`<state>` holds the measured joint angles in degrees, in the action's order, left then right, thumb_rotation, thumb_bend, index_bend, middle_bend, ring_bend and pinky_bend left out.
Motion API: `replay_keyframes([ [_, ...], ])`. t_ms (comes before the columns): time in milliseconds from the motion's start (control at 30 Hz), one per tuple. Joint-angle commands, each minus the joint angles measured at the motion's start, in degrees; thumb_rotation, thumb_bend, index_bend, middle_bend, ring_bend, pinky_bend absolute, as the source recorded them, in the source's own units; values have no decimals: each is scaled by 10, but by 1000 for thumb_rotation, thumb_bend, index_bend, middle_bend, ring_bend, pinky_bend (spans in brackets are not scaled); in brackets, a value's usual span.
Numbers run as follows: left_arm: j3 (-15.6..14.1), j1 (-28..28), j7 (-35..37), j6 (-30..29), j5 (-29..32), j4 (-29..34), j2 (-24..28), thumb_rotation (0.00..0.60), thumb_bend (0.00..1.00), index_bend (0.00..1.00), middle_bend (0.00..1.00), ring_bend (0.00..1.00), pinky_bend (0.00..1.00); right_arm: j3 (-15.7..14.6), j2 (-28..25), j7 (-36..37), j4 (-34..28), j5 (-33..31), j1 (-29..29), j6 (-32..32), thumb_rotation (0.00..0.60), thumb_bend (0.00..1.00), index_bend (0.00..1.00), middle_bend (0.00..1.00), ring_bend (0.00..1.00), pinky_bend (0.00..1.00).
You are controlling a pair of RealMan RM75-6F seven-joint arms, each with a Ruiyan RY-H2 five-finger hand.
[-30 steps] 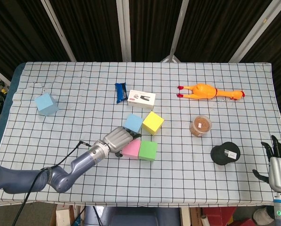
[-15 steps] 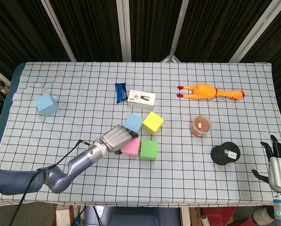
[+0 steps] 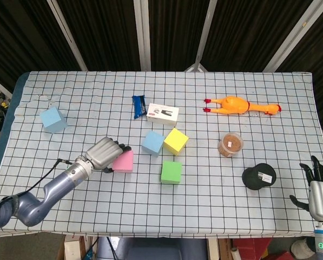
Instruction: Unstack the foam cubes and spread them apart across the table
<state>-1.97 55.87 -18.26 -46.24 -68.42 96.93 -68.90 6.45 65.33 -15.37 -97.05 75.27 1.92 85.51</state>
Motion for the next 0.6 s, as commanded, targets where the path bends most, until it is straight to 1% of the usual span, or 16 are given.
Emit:
replay_keyframes([
  [33,-14,-17,43,16,-21,24,52,600,269,218,408,398,445,0,0,0,0,-1,0,-1,600,0,207,18,139,23],
  [100,-21,-21,57,29,-29,23,69,600,224,194,367,351,421,0,-1,1,-1,-2,0,-2,600,0,207,18,139,23],
  [167,-27,-21,67,49,-30,20,83,600,165,157,294,280,374,0,-1,3,-1,-3,1,-4,600,0,207,18,139,23],
  [233,-35,-13,69,84,-21,15,94,600,99,117,196,186,305,0,-1,2,0,-3,2,-6,600,0,207,18,139,23],
  [300,-36,-6,69,107,-12,10,97,600,53,82,135,117,266,0,0,1,0,-3,2,-6,600,0,207,18,139,23],
  [400,-30,4,73,133,4,5,99,600,15,26,78,42,242,-1,0,2,0,-2,2,-6,600,0,207,18,139,23],
  [500,-26,21,75,166,36,-1,105,600,8,0,35,15,233,0,0,2,0,-3,2,-5,600,0,207,18,139,23],
  [600,-11,33,80,173,63,-9,99,600,0,0,23,15,233,0,-1,4,1,-6,3,-9,600,0,207,18,139,23],
])
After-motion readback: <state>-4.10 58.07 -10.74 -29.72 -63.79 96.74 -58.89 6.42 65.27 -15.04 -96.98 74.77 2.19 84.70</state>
